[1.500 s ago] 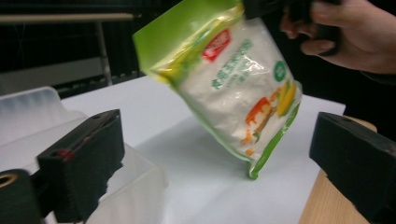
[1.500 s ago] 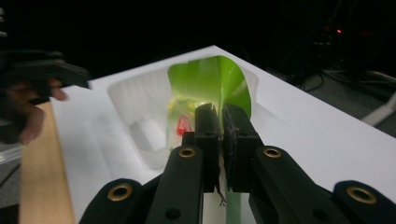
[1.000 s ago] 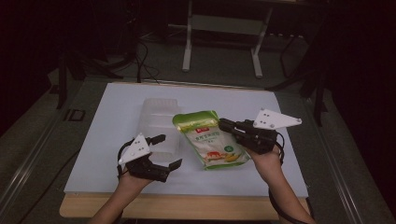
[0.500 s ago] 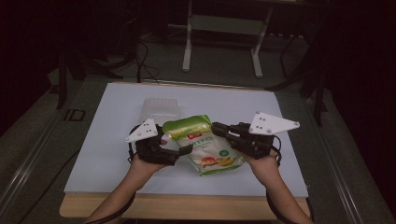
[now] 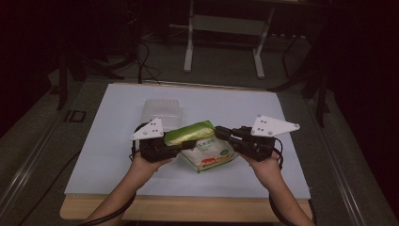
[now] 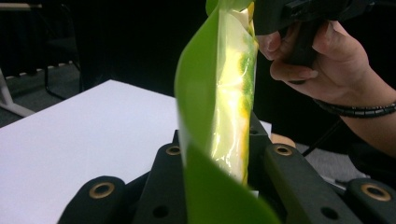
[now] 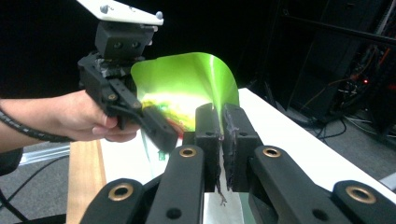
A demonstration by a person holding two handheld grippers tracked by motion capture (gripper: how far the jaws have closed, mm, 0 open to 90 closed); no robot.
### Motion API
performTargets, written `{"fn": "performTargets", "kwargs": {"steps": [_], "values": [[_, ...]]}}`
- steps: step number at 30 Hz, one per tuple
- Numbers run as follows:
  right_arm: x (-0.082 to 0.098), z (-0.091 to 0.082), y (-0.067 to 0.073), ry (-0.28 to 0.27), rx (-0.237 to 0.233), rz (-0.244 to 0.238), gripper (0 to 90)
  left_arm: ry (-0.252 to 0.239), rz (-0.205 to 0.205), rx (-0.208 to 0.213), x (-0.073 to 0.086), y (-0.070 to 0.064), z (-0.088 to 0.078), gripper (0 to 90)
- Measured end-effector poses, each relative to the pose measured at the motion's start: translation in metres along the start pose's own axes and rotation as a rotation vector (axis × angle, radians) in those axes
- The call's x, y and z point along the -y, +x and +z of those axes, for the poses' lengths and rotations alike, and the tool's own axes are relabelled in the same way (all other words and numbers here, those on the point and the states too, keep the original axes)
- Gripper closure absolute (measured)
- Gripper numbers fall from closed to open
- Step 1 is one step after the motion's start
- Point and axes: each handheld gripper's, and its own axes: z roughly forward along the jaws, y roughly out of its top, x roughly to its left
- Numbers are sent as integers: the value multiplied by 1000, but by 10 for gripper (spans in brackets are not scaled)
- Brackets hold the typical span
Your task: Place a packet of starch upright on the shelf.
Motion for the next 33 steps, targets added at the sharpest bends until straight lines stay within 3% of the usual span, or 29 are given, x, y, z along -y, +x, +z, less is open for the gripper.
{"fn": "performTargets", "kwargs": {"steps": [9, 13, 16, 19, 21, 22, 23, 27, 28, 30, 33], "values": [[-1, -4, 0, -42, 19, 2, 853, 18, 38, -1, -19, 0, -3, 829], [-3, -9, -1, -69, 36, 14, 800, 27, 64, -5, -31, 0, -3, 829], [-2, -14, -2, -79, 70, 17, 701, 12, 57, 1, -38, 2, -7, 830], [2, -19, -5, -75, 87, 36, 572, -5, 75, -7, -50, 4, -16, 837], [4, -20, -5, -69, 96, 39, 547, -6, 85, -14, -54, 4, -19, 837], [6, -22, -5, -65, 103, 41, 509, -1, 105, -25, -65, 6, -26, 837], [12, -25, -8, -58, 101, 72, 403, 3, 110, -28, -69, 7, -29, 837], [24, -30, -12, -50, 80, 124, 132, 31, 136, -28, -83, 14, -41, 837], [26, -31, -12, -54, 86, 135, 132, 40, 140, -27, -86, 16, -43, 836], [31, -35, -15, -62, 47, 158, 101, 65, 157, -32, -91, 20, -49, 836], [38, -40, -17, -79, 54, 170, 115, 87, 180, -45, -96, 26, -56, 837]]}}
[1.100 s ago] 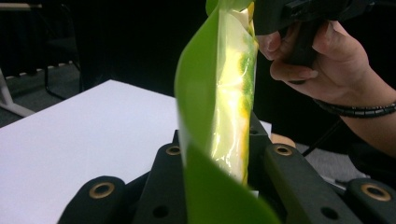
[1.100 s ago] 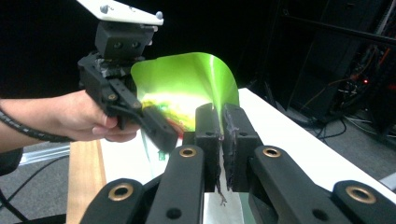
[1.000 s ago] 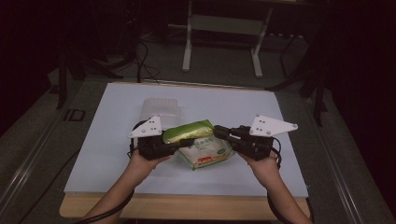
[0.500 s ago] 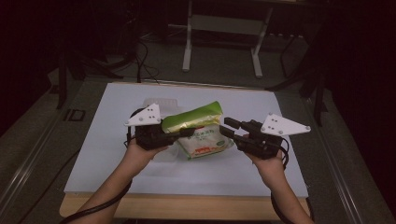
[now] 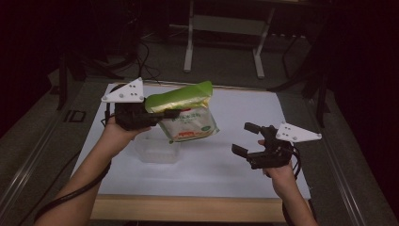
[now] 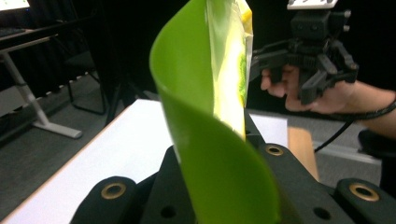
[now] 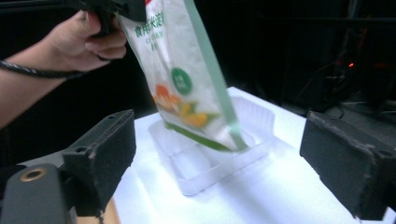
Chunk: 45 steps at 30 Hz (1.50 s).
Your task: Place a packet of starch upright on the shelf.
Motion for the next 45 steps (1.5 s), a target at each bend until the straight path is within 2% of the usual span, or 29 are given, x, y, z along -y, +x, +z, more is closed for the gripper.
{"fn": "performTargets", "kwargs": {"steps": [2, 4, 7, 11, 14, 18, 23, 28, 30, 35, 39, 43, 45], "values": [[4, -5, -1, -21, 27, -13, 135, 1, 12, -3, 2, 8, -7, 836], [7, -8, -2, -23, 20, 9, 138, 3, 32, 9, 5, 15, -12, 836], [12, -12, -4, -13, 16, 11, 150, 21, 63, 26, 12, 25, -22, 836], [19, -15, -4, 21, -11, -3, 153, 28, 63, 42, 24, 34, -35, 836], [26, -16, -4, 53, -7, -15, 152, 41, 55, 52, 31, 38, -43, 836], [33, -18, -2, 90, -16, -49, 150, 83, 43, 89, 43, 45, -50, 836], [40, -24, -1, 87, -18, -43, 150, 118, 22, 84, 59, 52, -50, 836], [44, -30, 0, 83, -11, -33, 150, 111, -14, 84, 75, 59, -48, 835], [45, -32, 0, 86, -9, -34, 150, 110, -24, 97, 80, 61, -44, 835], [47, -35, 0, 79, -5, -29, 150, 181, -27, 119, 89, 64, -32, 835], [49, -36, 0, 76, -6, -26, 150, 218, -38, 138, 98, 67, -26, 835], [49, -37, 0, 73, -12, -22, 150, 218, -60, 133, 106, 70, -26, 835], [49, -36, 1, 76, -13, -28, 150, 244, -57, 110, 107, 71, -26, 836]]}}
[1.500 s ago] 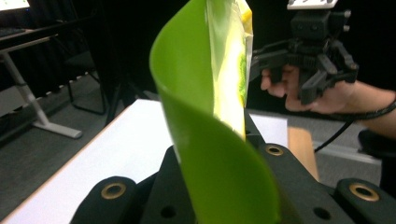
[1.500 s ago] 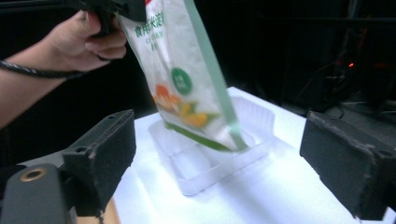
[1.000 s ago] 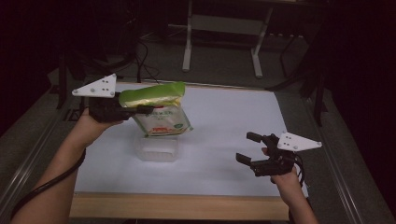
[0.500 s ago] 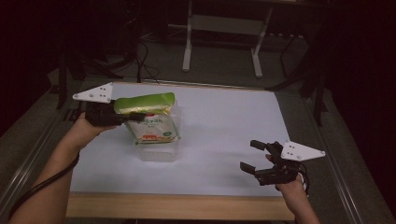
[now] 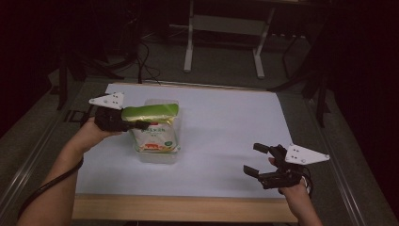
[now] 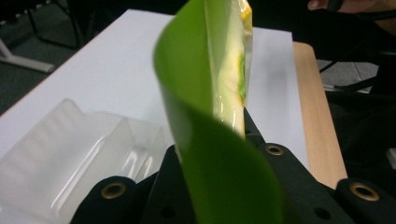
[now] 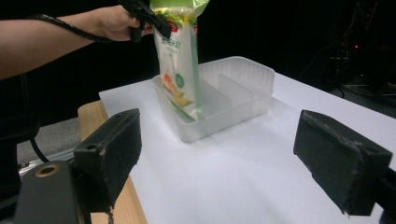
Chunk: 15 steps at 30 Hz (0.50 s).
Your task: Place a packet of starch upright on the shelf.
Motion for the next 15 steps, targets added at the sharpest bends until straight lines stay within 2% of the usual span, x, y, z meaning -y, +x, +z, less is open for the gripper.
{"fn": "performTargets", "kwargs": {"steps": [2, 8, 13, 15], "values": [[0, 1, 0, -1, -5, -3, 150, 34, 14, -14, 0, -1, 0, 837], [-1, 3, 2, -2, -14, -6, 150, 56, 23, -19, 3, -2, 3, 838], [0, 3, 2, -5, -15, -4, 150, 108, 36, -8, 7, -2, 17, 837], [0, 3, 2, -4, -16, -2, 150, 107, 36, -3, 10, -2, 23, 837]]}}
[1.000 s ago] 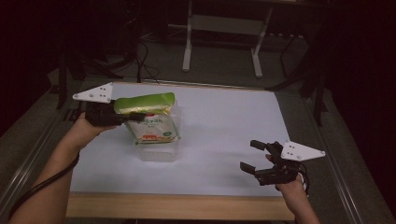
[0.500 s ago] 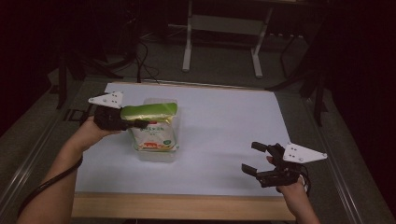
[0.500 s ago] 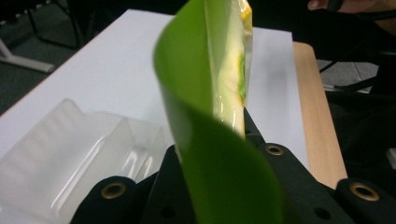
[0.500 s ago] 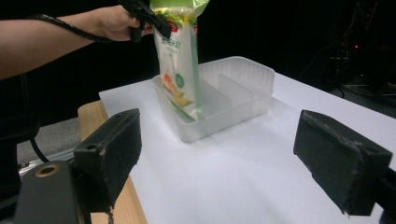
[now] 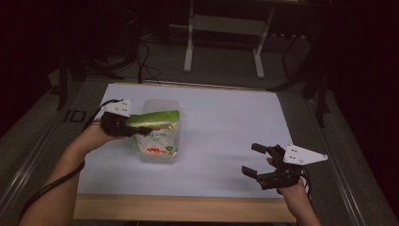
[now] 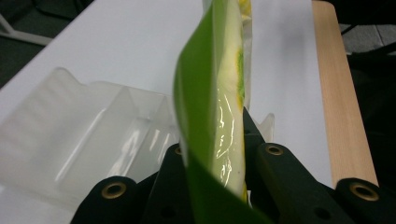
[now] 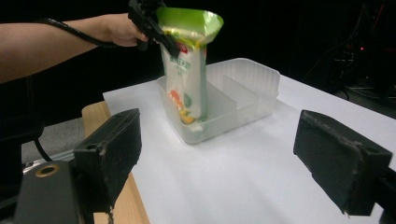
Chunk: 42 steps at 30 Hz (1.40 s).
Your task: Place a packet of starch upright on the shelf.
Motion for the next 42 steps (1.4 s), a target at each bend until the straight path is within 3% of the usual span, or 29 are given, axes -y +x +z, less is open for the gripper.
{"fn": "performTargets", "kwargs": {"steps": [5, 7, 14, 18, 20, 26, 29, 31, 34, 36, 38, 42], "values": [[1, 0, 0, 4, -5, 2, 150, -9, -3, 19, 11, 1, 12, 835], [2, 0, -1, 3, -5, 3, 150, -29, 2, 4, 16, 0, 16, 834], [1, 2, 1, 9, -12, 3, 150, -68, -9, -3, 23, 1, 17, 833], [1, 2, 0, 9, -10, 4, 150, -65, -8, -12, 23, 1, 16, 824], [0, 2, 0, 8, -10, 5, 150, -75, -11, -31, 23, 0, 15, 753], [1, -1, 0, 21, -6, 7, 150, -161, -132, -51, 26, -1, 2, 603], [3, -1, 0, 29, 1, 6, 146, -214, -153, -77, 29, -6, -5, 581], [5, -1, 0, 36, 10, 8, 143, -258, -176, -88, 29, -9, -10, 491], [7, 0, -1, 45, 31, 6, 142, -308, -213, -157, 27, -17, -18, 319], [9, 2, -1, 52, 45, 6, 142, -314, -206, -192, 27, -23, -22, 223], [12, 3, -1, 64, 65, 4, 142, -302, -250, -212, 26, -25, -24, 151], [18, 6, -2, 61, 112, -4, 142, -262, -293, -278, 30, -36, -28, 7]]}}
